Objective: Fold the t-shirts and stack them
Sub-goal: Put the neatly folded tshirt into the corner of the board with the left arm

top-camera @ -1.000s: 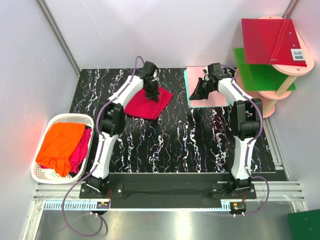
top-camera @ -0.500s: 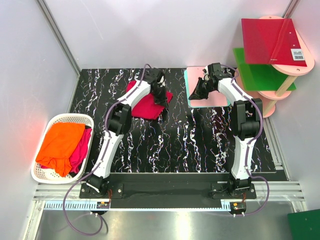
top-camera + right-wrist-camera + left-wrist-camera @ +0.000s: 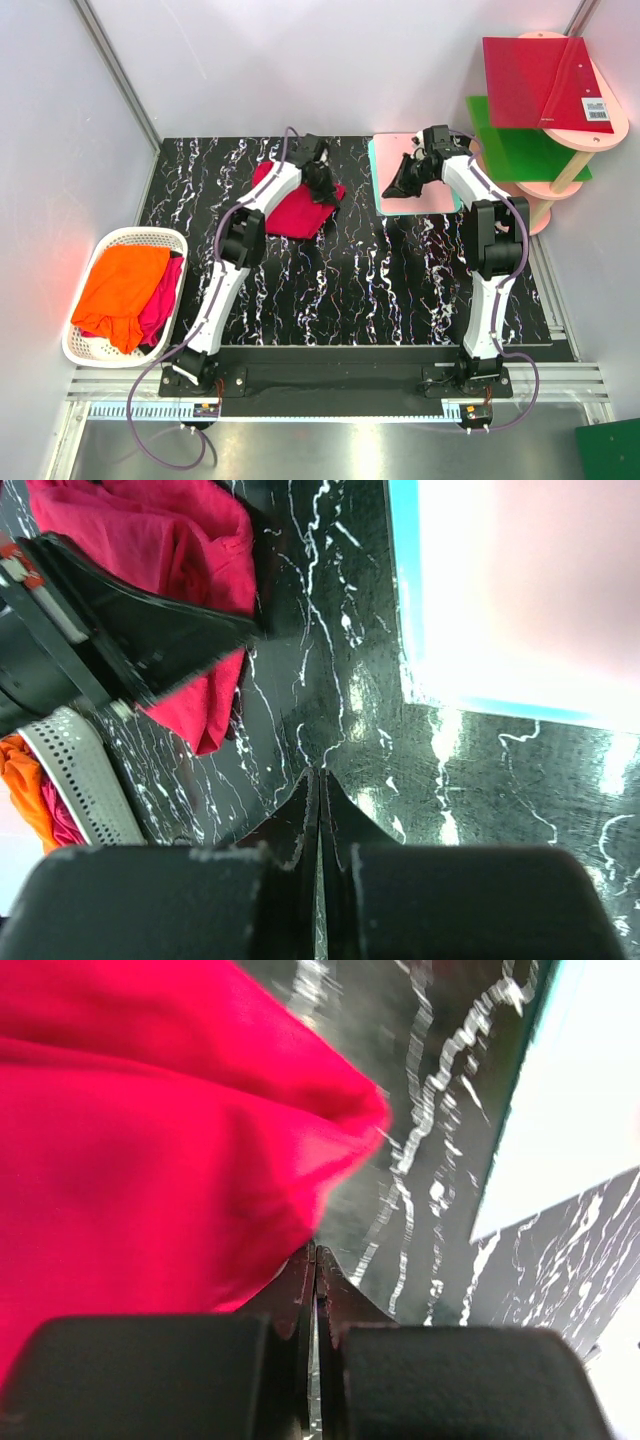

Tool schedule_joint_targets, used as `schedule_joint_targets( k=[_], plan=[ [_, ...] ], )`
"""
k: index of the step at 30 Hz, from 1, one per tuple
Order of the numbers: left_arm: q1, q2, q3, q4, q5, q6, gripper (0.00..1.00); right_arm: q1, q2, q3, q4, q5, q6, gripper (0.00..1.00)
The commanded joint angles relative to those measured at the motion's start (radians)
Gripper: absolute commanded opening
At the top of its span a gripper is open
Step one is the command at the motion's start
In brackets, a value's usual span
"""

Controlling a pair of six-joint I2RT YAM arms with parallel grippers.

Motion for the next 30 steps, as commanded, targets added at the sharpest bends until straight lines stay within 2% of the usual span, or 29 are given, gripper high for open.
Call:
schedule_joint_targets(
  k=[1,9,20,30],
  plan=[
    [0.078,-0.075,-0.082,-0.016,-0.138,0.007,0.00,-0.021,-0.069,0.003,0.032,-0.037,-0.018,0.03],
    [0.184,-0.129,-0.139,-0.008,-0.165,0.025,0.00,-0.038,-0.071,-0.012,0.035,-0.066,-0.017,0.04],
    [0.333,-0.241,-0.371,-0.010,-0.175,0.081,0.00,-0.041,-0.057,-0.009,0.051,-0.084,0.002,0.04],
    [0.442,-0.333,-0.483,-0.020,-0.226,0.107,0.00,-0.041,-0.041,-0.001,0.057,-0.098,0.009,0.04]
  ],
)
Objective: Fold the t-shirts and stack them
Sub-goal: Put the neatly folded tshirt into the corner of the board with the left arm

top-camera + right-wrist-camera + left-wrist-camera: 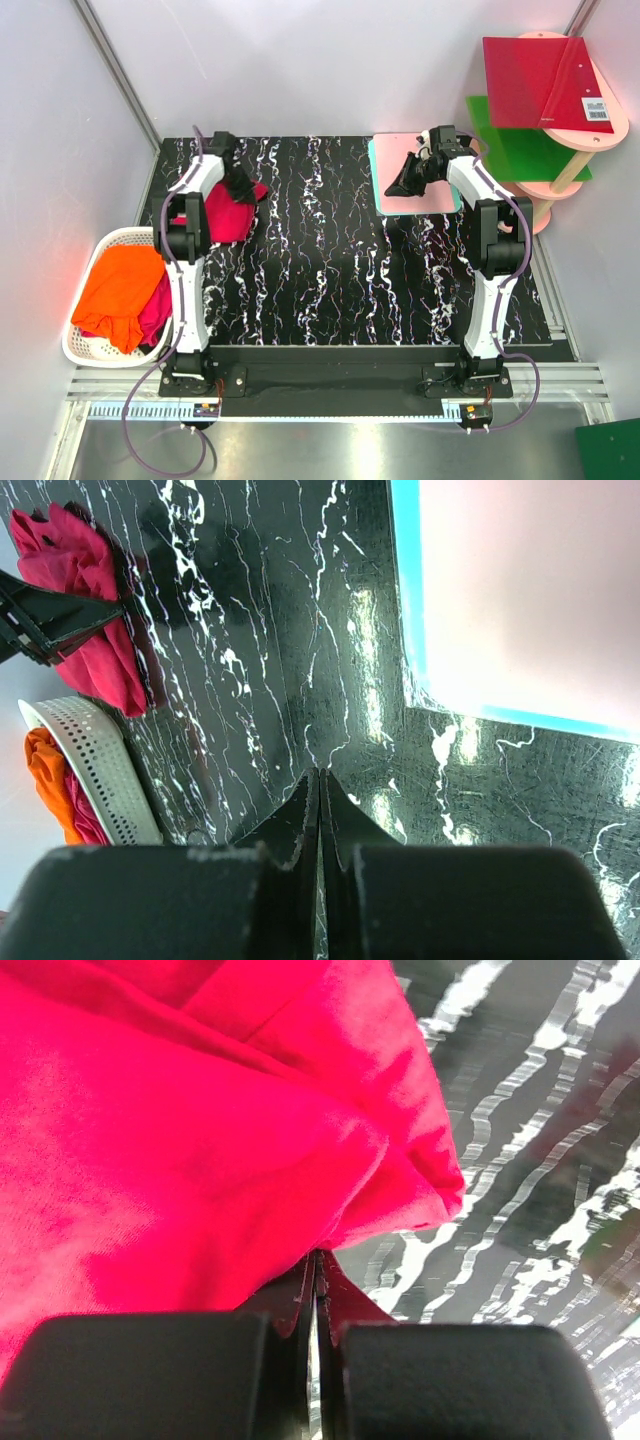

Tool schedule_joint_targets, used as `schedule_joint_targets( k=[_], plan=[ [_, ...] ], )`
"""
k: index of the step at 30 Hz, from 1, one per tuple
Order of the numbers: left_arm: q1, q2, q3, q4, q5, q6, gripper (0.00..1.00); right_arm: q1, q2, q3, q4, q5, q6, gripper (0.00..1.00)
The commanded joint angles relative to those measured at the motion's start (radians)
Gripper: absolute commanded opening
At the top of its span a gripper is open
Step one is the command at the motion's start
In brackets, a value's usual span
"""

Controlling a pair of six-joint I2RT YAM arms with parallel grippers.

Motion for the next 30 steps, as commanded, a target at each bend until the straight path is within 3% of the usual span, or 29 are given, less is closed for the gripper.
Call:
schedule_joint_targets(
  k=[1,13,24,25,26,27,30],
  plan=[
    [0.066,-0.068,-0.074,-0.034,-0.100,0.038,0.00,-0.006,-0.040,0.015,0.028,-0.037,0.007,0.04],
    [0.200,-0.141,-0.149,-0.051,-0.144,0.069,0.00,-0.004,-0.017,0.032,0.035,-0.061,0.021,0.05],
    [0.227,-0.197,-0.087,-0.061,-0.095,0.081,0.00,-0.006,-0.031,0.039,0.033,-0.051,0.015,0.05],
    [0.224,-0.241,-0.085,-0.061,-0.091,0.074,0.05,-0.004,-0.043,0.041,0.031,-0.045,0.010,0.06],
    [0.221,-0.265,-0.082,-0.060,-0.089,0.075,0.19,-0.004,-0.051,0.041,0.030,-0.026,0.009,0.07],
    [0.215,-0.291,-0.071,-0.052,-0.086,0.078,0.55,-0.004,-0.058,0.047,0.027,-0.016,-0.008,0.08],
    [0.166,-0.416,-0.085,0.026,-0.019,0.098,0.99,-0.006,-0.093,0.067,-0.011,0.061,-0.063,0.15]
  ],
)
